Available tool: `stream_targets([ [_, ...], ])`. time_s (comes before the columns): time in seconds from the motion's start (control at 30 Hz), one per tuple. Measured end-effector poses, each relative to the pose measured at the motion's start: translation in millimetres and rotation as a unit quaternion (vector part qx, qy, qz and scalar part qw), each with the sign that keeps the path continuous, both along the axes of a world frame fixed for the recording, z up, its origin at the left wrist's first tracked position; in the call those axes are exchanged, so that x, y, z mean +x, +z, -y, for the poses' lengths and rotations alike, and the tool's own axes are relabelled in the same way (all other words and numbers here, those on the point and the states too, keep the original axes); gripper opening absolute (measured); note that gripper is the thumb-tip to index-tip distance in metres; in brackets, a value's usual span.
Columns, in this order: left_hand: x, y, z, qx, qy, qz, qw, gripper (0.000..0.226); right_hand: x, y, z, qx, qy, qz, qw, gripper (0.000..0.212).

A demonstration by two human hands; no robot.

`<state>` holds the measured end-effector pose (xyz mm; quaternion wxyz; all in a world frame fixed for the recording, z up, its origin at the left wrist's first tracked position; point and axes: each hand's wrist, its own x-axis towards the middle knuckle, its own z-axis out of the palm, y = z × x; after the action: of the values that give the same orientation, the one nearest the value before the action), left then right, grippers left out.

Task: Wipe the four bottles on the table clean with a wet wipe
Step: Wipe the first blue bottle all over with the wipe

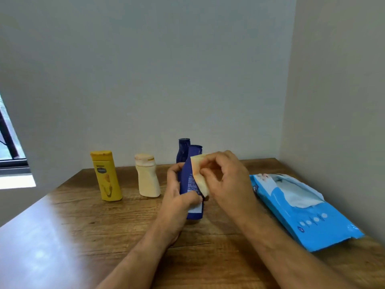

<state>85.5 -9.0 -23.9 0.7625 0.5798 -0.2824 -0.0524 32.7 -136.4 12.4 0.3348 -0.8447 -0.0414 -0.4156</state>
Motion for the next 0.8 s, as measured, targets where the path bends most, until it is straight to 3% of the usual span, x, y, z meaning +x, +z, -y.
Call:
stream_targets([
  [0.1,3.0,8.2,3.4,-0.112,0.006,-0.038,0.993,0.049,2.5,-5.0,-8.6,-0.041,-0.007,0.013,0.999,0.032],
  [0.17,7.4,8.8,5.4,-0.135,0.018,-0.034,0.99,0.033,2.9,-5.6,-13.7,-0.053,-0.002,0.016,0.998,0.044],
  [0.23,9.9,7.5,6.0,-0.114,0.036,-0.032,0.992,0.04,3.7,-6.7,-16.6,-0.066,0.005,-0.001,0.998,0.049],
  [0.47,6.8,6.8,-0.4,-0.105,0.028,-0.018,0.994,0.035,1.0,-15.6,-15.8,-0.134,0.037,0.02,0.99,0.029],
  [0.67,-2.4,2.9,4.7,-0.049,-0.02,0.014,0.999,0.041,5.4,-5.7,-7.6,-0.023,-0.005,0.103,0.994,0.032],
  [0.8,1.6,4.8,1.9,-0.087,0.002,0.001,0.996,0.039,-1.9,-9.6,-11.7,-0.073,0.05,0.034,0.995,0.031],
])
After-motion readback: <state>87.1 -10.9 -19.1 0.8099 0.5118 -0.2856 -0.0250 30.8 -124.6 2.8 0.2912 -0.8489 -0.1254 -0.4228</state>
